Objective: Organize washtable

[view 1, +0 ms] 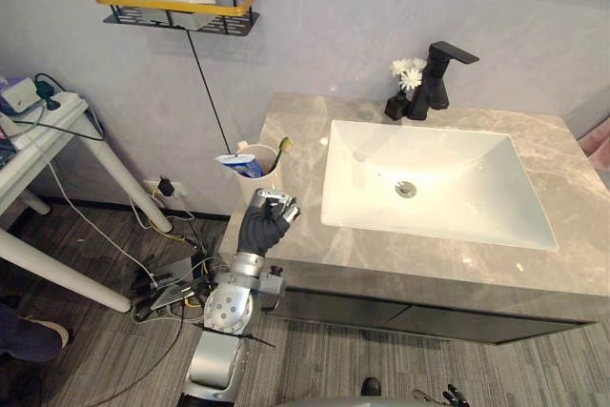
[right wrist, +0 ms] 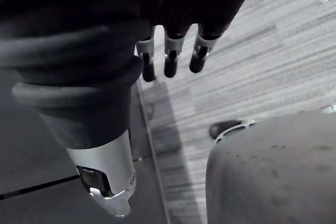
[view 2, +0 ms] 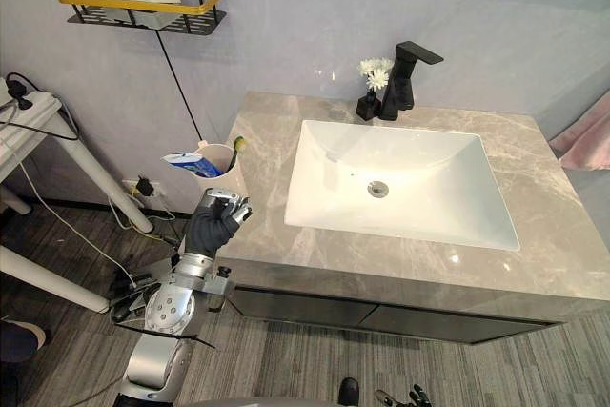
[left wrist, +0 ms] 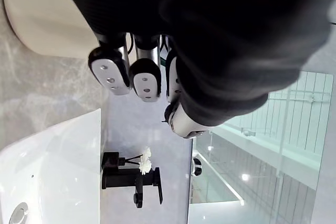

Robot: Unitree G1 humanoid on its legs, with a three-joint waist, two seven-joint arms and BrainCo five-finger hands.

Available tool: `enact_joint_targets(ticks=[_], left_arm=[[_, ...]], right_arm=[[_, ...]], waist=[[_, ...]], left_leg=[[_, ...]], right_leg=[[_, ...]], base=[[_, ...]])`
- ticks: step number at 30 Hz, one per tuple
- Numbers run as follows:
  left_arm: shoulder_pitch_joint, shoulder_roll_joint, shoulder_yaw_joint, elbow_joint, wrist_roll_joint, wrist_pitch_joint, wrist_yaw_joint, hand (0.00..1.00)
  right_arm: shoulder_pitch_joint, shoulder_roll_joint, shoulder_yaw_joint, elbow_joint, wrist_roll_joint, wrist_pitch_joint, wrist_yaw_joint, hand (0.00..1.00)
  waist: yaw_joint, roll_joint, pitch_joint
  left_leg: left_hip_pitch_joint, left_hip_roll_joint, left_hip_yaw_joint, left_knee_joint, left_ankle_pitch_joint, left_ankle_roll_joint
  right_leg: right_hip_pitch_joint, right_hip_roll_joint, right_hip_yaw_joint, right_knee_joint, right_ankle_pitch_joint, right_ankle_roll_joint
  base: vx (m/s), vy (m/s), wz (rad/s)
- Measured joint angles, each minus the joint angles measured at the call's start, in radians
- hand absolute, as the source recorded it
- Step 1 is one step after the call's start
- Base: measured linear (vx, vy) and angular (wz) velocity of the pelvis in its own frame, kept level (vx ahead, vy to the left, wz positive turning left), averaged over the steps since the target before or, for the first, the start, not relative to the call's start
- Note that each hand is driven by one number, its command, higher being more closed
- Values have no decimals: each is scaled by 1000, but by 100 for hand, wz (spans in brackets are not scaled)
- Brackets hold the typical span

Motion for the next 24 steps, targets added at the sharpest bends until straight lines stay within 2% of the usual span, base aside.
enact_joint_targets(ticks=[7,24], left_arm=[[6,-13,13,51,25,1,15,100],[7,-38,151,183,96,28,61,100]], right_arm=[[2,1,4,-8,0,0,1,0],[4,-3,23,-30,8,-3,30,0]], waist=[[0,-1,2],[0,0,29]], left_leg=[[1,0,1,1,0,0],[13,3,8,0,0,0]], right_leg=[[0,0,2,0,0,0],[1,5,13,-2,1,-1]], base=[[-5,-3,0],[0,0,0]])
